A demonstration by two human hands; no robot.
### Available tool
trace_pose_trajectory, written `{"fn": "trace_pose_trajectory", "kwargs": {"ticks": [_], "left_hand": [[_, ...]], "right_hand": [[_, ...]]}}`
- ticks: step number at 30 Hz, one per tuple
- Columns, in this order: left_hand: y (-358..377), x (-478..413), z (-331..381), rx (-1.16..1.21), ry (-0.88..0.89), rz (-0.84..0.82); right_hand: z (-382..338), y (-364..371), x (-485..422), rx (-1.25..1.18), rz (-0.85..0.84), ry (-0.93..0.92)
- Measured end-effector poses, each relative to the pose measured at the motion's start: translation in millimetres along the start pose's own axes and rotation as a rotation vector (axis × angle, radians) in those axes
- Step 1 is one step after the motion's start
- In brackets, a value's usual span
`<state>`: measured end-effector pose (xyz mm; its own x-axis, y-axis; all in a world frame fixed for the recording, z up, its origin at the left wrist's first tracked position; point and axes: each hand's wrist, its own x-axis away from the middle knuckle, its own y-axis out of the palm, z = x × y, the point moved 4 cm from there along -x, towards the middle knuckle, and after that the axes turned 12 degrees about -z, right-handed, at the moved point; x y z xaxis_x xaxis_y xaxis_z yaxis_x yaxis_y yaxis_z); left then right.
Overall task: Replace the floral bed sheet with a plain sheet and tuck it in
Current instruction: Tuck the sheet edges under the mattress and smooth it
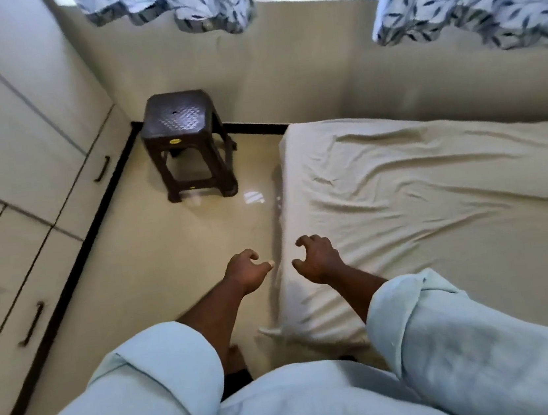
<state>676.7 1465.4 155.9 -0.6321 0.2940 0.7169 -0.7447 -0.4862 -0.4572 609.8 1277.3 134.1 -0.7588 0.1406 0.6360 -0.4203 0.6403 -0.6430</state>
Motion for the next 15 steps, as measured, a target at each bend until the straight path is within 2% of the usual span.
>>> {"fn": "trace_pose_trajectory", "kwargs": {"ticks": [3, 6, 11, 15], "left_hand": [[-25.1, -19.8, -2.2, -0.124, 0.065, -0.117], [-35.2, -26.3, 1.4, -0.292, 0.108, -0.222], [-16.5, -28.0, 19.3, -0.425, 0.256, -0.392], [-10.8, -28.4, 11.2, -0.51, 0.282, -0.462]], "right_hand": [[-8.4, 19.0, -2.7, -0.082, 0.041, 0.142], [-25.8, 38.0, 0.8, -0.136, 0.074, 0.209], [-44.2, 67.5, 22.0, -0.33, 0.177, 0.315], [-34.9, 99.2, 51.6, -0.459, 0.242, 0.456]]}}
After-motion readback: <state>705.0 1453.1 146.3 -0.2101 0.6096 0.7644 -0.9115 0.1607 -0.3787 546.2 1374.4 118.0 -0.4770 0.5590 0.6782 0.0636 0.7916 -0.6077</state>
